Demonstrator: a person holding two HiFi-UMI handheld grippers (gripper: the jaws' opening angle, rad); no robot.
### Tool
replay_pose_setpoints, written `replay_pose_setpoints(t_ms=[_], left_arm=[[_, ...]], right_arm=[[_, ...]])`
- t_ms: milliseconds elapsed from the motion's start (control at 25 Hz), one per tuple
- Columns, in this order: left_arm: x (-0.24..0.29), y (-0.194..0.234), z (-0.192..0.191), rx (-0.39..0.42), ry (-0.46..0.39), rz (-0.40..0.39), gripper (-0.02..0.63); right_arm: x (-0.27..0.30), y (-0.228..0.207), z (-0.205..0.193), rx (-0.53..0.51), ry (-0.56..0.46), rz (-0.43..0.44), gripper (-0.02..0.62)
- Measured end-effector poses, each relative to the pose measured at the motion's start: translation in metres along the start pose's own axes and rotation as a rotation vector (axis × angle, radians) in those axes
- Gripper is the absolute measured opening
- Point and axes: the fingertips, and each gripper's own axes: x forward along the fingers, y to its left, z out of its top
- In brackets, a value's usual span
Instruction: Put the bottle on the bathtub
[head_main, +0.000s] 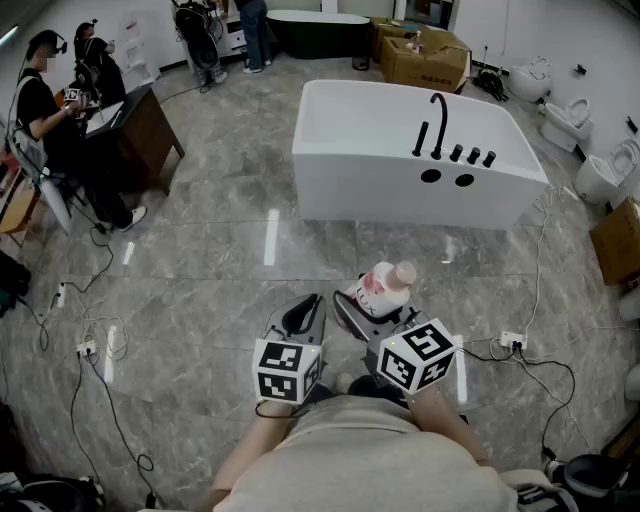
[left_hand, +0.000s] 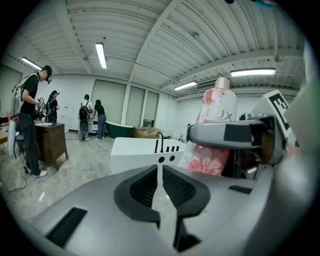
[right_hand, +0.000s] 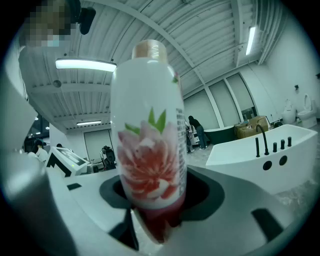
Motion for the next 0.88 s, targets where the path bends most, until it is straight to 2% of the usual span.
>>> replay_pose_setpoints(t_ms=[200, 520, 640, 880], left_arm=[[0.006, 0.005, 0.007, -0.003, -0.010, 0.013, 0.032], [0.012, 0.007, 0.004, -0.040, -0.004, 0.040, 0.032], [0.017, 0.008, 0.007, -0.041, -0.024, 0.033, 0.032], [0.032, 0.003, 0.014, -0.040, -0.056, 0.025, 0.032]], right_arm=[[-0.001, -0.007, -0.002, -0.062, 0.004, -0.014, 0.229], [-0.002, -0.018, -0.005, -0.030, 0.016, -0.003, 0.229], [0.001, -0.024, -0.004, 0.006, 0.010, 0.011, 0.230], [-0.002, -0.046, -0.001, 0.009, 0.009, 0.005, 0.230]])
